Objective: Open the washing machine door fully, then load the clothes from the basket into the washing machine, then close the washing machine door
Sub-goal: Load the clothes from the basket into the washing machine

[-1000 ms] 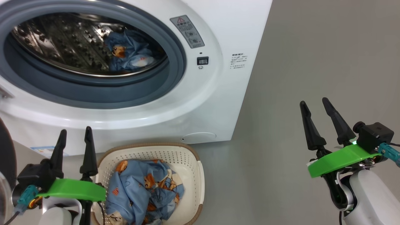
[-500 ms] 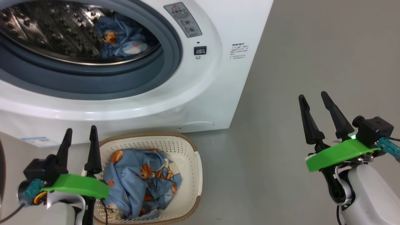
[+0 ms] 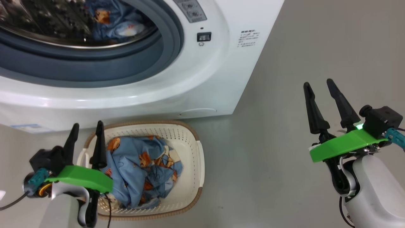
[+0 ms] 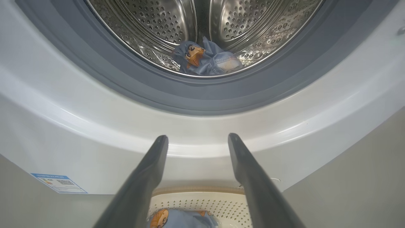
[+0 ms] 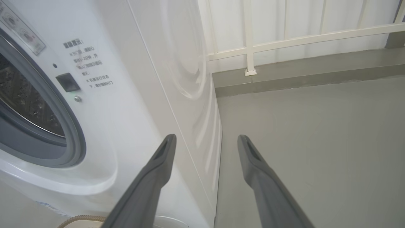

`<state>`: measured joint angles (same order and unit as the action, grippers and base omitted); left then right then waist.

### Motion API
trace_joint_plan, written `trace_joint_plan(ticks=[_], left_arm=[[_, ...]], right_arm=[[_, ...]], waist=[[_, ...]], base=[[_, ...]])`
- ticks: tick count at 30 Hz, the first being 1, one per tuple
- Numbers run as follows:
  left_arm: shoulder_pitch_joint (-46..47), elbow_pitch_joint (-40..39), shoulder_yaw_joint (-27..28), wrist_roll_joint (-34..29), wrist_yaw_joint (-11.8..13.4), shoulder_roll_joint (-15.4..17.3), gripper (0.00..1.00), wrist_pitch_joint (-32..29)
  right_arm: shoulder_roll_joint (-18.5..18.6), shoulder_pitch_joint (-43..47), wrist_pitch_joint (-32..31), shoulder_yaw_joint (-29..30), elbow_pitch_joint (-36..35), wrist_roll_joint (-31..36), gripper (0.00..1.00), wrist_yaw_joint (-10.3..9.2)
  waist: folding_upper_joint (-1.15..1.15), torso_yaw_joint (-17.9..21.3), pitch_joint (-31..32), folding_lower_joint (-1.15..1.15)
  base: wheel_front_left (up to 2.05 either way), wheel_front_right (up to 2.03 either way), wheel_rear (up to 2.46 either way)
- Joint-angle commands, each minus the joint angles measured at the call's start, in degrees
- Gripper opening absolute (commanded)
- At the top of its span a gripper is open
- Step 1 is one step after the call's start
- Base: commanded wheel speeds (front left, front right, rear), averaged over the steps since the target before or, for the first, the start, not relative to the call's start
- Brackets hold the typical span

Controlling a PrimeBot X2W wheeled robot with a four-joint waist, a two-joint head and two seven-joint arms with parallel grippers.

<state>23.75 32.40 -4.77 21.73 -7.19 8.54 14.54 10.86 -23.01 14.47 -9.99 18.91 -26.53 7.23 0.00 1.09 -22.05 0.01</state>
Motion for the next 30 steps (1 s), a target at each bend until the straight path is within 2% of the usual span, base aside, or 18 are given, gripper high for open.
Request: trace_joint_plan(ticks=[1, 20, 30], left_arm=[[1.22, -0.35, 1.28, 0.39, -0.26, 2.05, 1.00, -0.02], [8.04, 11.35, -9.20, 8.78, -0.29, 4.46, 1.00, -2.13], [13.68, 23.87, -15.70, 13.88, -0.29, 5.62, 1.00, -4.34]], right_arm=[[-0.03, -0.50, 0.53, -0.80, -1.19, 0.51, 1.00, 0.25], [-0.40, -5.03, 0.53, -2.50, -1.14, 0.92, 1.00, 0.25], [-0.56, -7.64, 0.53, -3.62, -1.14, 1.12, 1.00, 0.25]], waist=[[0.00, -0.08, -1.37, -0.01], [0.00, 0.52, -9.92, -0.01], [0.00, 1.20, -14.30, -0.01]], base=[[0.00, 0.00, 0.00], [0.00, 0.00, 0.00], [0.00, 0.00, 0.00]])
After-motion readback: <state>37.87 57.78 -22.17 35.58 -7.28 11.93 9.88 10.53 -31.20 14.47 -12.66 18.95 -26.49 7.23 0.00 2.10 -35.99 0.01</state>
